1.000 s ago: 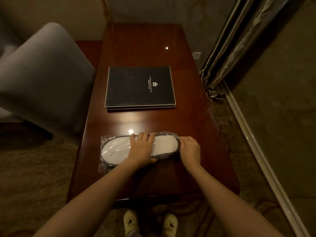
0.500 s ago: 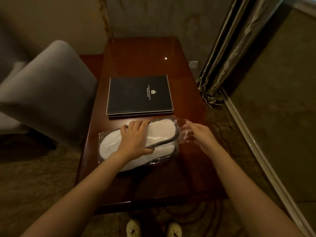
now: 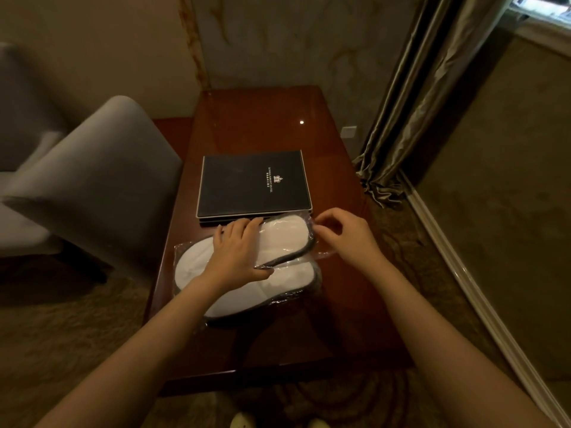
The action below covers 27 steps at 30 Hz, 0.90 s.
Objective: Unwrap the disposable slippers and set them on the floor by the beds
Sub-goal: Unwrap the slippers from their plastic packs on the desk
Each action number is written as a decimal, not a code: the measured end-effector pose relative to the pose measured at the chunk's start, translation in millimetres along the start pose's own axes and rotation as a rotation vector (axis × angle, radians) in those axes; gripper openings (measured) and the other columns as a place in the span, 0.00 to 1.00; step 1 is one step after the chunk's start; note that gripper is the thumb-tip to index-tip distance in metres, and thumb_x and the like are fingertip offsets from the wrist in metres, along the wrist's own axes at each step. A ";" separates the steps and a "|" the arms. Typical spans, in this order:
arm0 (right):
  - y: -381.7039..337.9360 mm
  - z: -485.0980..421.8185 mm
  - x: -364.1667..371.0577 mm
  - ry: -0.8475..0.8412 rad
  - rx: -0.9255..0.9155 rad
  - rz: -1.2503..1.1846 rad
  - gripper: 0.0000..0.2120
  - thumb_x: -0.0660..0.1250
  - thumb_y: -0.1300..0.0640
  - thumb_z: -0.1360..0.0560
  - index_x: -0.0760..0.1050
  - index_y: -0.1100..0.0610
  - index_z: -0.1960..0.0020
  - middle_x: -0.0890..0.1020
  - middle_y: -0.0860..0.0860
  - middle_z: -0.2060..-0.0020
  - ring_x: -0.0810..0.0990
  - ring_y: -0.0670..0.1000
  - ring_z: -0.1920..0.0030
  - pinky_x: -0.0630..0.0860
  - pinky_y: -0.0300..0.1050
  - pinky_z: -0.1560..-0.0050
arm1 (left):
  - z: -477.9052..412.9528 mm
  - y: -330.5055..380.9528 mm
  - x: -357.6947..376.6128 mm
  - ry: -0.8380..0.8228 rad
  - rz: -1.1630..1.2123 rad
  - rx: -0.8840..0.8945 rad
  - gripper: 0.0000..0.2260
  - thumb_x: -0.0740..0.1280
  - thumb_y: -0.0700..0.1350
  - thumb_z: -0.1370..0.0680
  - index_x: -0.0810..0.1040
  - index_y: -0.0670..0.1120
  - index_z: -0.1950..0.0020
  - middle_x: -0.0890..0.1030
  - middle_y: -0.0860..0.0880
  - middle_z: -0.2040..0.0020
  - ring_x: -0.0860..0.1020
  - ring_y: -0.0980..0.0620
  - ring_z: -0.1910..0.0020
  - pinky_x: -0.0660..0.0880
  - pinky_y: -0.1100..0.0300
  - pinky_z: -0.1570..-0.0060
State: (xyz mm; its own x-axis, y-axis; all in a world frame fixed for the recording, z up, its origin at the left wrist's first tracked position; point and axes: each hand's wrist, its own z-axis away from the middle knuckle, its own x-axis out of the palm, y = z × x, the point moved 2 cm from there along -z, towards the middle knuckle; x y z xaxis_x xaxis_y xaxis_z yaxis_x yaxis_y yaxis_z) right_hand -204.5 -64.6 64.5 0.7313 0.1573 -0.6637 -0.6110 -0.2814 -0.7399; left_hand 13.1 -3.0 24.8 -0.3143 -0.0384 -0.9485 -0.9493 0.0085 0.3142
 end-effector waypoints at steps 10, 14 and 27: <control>-33.2 -19.9 3.3 -0.206 0.032 0.142 0.13 0.65 0.47 0.25 0.76 0.56 0.47 0.76 0.47 0.58 0.75 0.49 0.54 0.74 0.40 0.58 | 8.0 12.1 -15.3 0.111 -0.007 0.067 0.44 0.72 0.63 0.37 0.56 0.52 0.27 0.64 0.49 0.30 0.61 0.48 0.31 0.53 0.44 0.28; -35.0 -28.1 -5.9 -0.265 0.073 -0.098 0.08 0.67 0.52 0.26 0.78 0.58 0.54 0.79 0.50 0.61 0.79 0.53 0.56 0.77 0.46 0.54 | 5.8 3.0 -22.2 0.099 -0.062 0.080 0.48 0.72 0.64 0.38 0.52 0.53 0.25 0.63 0.49 0.30 0.61 0.47 0.30 0.53 0.44 0.27; -50.1 -55.4 -10.5 -0.709 -0.091 0.418 0.13 0.68 0.49 0.28 0.75 0.52 0.45 0.76 0.45 0.58 0.76 0.47 0.56 0.70 0.36 0.61 | -4.2 8.4 -11.8 -0.008 -0.177 0.195 0.52 0.69 0.68 0.39 0.48 0.51 0.24 0.60 0.48 0.28 0.59 0.45 0.29 0.52 0.45 0.27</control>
State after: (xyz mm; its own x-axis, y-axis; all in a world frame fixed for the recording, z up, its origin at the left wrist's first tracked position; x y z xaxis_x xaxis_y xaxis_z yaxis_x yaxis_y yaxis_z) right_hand -164.8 -104.6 114.6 0.0658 0.5735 -0.8166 -0.7411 -0.5199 -0.4248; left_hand 8.9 -6.6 38.8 -0.1428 -0.0488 -0.9886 -0.9720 0.1951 0.1308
